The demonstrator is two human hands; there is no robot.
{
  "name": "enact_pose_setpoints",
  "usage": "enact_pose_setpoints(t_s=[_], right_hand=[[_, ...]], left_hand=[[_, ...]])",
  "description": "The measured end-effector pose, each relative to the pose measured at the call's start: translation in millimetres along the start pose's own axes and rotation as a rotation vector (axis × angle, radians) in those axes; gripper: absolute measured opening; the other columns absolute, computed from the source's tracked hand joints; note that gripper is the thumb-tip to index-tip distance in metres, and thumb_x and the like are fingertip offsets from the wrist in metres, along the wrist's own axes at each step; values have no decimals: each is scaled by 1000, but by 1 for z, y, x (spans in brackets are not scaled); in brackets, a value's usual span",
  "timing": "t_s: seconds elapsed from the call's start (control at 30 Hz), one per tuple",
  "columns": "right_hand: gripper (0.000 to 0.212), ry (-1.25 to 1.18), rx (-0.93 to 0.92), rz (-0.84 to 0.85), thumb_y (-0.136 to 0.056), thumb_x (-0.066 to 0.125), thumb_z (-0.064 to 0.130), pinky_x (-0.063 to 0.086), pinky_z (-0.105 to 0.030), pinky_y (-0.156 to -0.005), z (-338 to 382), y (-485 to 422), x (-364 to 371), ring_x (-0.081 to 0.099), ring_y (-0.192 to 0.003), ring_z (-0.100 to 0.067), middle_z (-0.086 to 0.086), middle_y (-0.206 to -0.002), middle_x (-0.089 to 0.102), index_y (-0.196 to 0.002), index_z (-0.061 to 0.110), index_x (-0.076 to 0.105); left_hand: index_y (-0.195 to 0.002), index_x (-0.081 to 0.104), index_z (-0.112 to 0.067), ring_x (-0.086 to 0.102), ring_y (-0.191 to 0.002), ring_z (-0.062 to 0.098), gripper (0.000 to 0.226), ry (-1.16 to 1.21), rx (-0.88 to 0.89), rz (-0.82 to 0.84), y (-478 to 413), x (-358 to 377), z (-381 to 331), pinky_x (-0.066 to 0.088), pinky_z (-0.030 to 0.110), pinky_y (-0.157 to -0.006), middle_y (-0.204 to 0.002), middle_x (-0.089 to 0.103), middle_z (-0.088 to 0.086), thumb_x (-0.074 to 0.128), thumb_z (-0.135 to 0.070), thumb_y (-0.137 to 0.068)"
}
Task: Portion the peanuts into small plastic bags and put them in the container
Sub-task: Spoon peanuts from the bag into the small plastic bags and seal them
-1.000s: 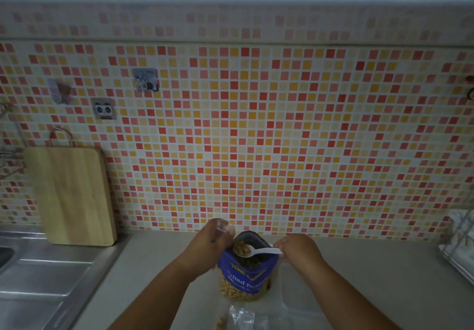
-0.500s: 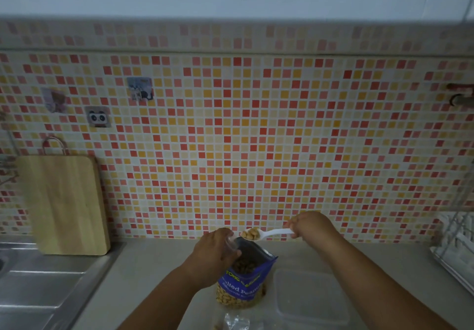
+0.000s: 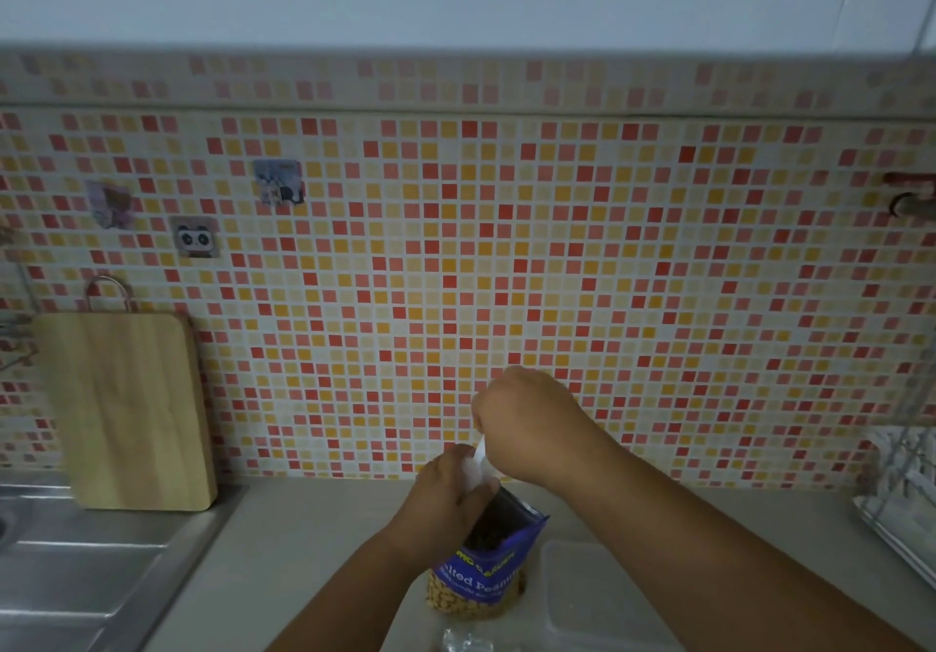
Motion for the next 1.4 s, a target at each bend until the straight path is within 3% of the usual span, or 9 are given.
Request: enact_pose_setpoints(t_s=[0.2,0.37,0.5,0.67,0.83,0.9,1.1,1.2,1.4], right_hand=[[22,-12,91,-288,-82,62,19,42,-31,-82,-26,17,-24,45,-86,-15,-3,-100,65,-104,14,65],[35,-75,162,157,-86,59,19,43,-36,-96,-18,8,80,50,-112,-27,-9,-120,56,-121,15,58],[35,-181,215,260,-89,59,24,42,-35,-100,-10,5,132,48,-117,-27,-10,-127,51,-123,19,59],[26,-381,246,-46,-92,49,31,42,-31,-90,-11,7,118,47,-109,-20,3,-110,63,-109,26,68],[12,-1429,349,-147,-89,61,25,51,-29,-90,-2,20,99,64,-97,-13,10,-94,70,-83,30,70],[15,-1577,367,-151,-88,62,21,55,-31,-85,2,27,95,67,-91,-15,5,-89,73,-77,25,70],[16,-1674,405,-309,-91,58,17,50,-19,-64,-5,43,76,68,-80,-15,-2,-80,73,-78,13,69],[14,-1611,366,-422,-91,59,16,46,-5,-54,-10,54,58,62,-67,3,4,-77,69,-81,14,68],[7,-1555,315,-522,-87,63,20,51,-17,-73,-16,71,36,66,-86,-11,4,-86,71,-84,23,69]], left_hand=[[-127,42,-24,55,-106,13,39,198,-96,-82,2,-15,11,47,27,-88,-115,53,-5,47,-42,-93],[-117,45,-25,59,-64,-5,25,456,-145,-132,13,-24,5,49,10,-57,-87,57,-8,45,-37,-95],[-112,46,-30,56,-102,4,18,649,-155,-133,21,-25,1,46,14,-73,-111,62,-5,43,-36,-95],[-111,56,-32,57,-114,14,26,780,-167,-107,30,-28,-2,46,35,-99,-119,64,-6,40,-43,-94],[-114,64,-32,64,-109,26,39,877,-214,-13,37,-24,-7,49,51,-97,-116,69,6,36,-50,-93],[-115,64,-31,65,-107,27,39,919,-204,19,39,-20,-13,48,53,-98,-115,69,8,33,-46,-96],[-106,65,-26,65,-107,28,30,895,-103,-52,41,-26,-33,52,52,-92,-112,68,8,50,-45,-88],[-93,63,-9,67,-92,24,26,897,-35,-191,43,-38,-43,56,33,-77,-91,70,9,59,-32,-82],[-87,66,-4,67,-81,21,15,872,16,-284,56,-52,-68,55,29,-76,-79,70,8,58,-17,-89]])
Point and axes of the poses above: each hand's wrist, its own y-axis away from the middle knuckle, its own x-axis out of the palm, z = x × y, the point moved 5 cm from there along -y, towards the middle knuckle
